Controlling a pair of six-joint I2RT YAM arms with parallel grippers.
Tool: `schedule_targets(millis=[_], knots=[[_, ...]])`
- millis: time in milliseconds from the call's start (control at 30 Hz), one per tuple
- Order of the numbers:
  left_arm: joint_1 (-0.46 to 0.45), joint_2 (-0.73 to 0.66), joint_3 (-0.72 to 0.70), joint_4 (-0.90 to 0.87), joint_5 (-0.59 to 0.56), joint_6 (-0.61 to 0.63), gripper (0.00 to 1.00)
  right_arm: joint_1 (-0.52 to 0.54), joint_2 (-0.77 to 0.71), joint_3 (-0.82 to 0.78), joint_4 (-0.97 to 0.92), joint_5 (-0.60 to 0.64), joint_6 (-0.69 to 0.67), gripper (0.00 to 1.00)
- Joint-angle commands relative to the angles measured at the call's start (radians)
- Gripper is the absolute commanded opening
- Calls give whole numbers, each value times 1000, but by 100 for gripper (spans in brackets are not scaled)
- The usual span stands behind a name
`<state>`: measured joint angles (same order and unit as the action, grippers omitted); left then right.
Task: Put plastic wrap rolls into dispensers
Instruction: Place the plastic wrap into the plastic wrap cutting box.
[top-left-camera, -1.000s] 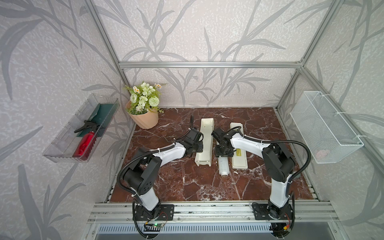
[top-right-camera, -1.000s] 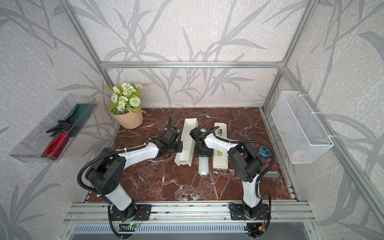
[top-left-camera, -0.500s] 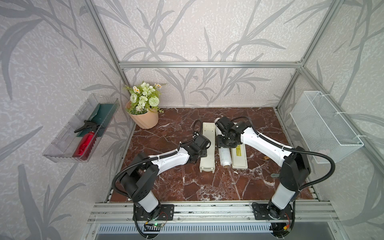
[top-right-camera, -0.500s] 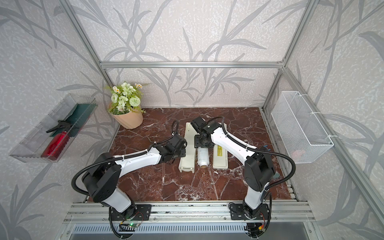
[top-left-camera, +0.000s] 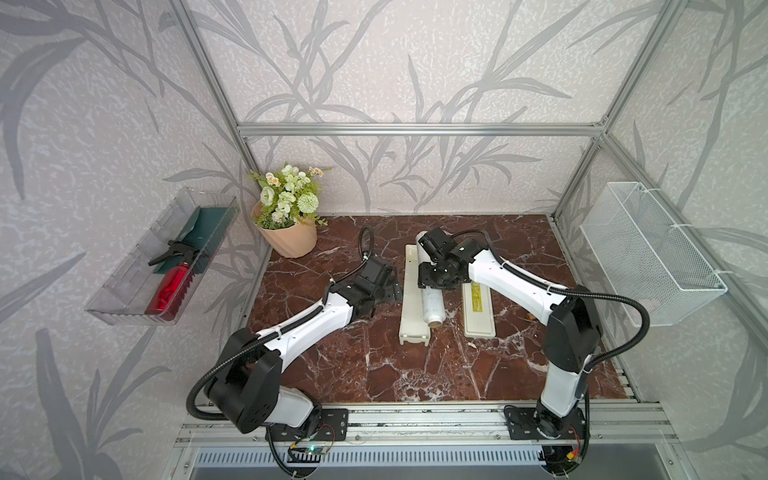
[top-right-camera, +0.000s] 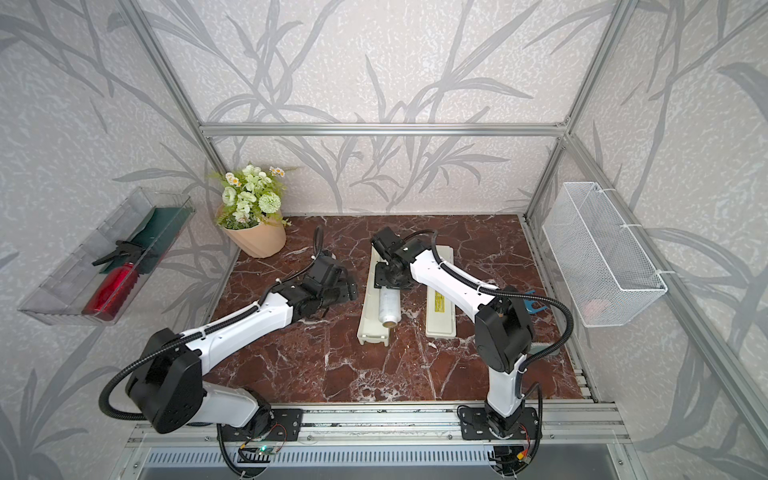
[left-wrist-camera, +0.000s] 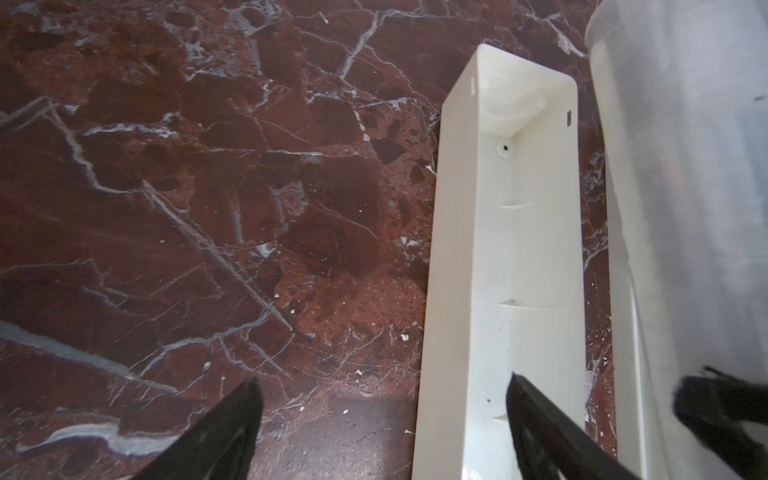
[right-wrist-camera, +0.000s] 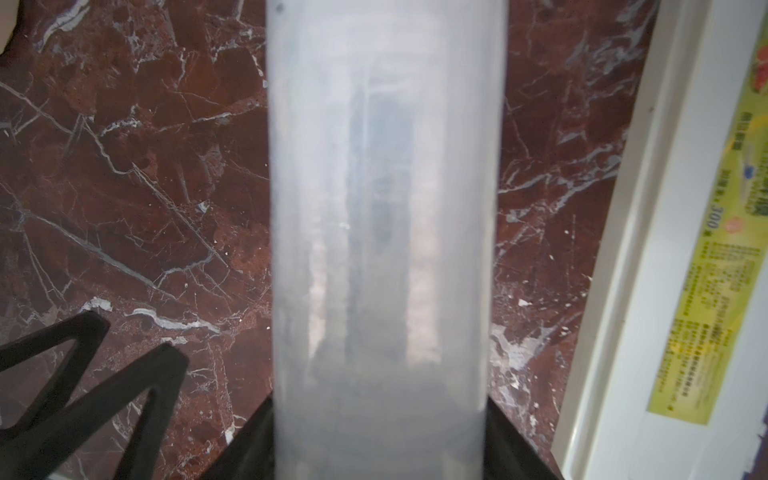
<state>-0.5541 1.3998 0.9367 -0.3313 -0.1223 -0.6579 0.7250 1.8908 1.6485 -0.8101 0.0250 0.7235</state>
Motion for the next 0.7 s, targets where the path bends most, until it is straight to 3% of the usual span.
schedule_targets(millis=[0, 233, 667], knots=[[33, -58, -20, -45, 58, 78, 93, 30, 32, 74, 101, 52, 42, 28], [63, -113, -56, -69, 52, 99, 95, 59, 139, 101, 140, 121, 100, 28], [63, -135, -102, -42, 60, 89, 95, 68, 175, 8, 214, 194, 106, 27]])
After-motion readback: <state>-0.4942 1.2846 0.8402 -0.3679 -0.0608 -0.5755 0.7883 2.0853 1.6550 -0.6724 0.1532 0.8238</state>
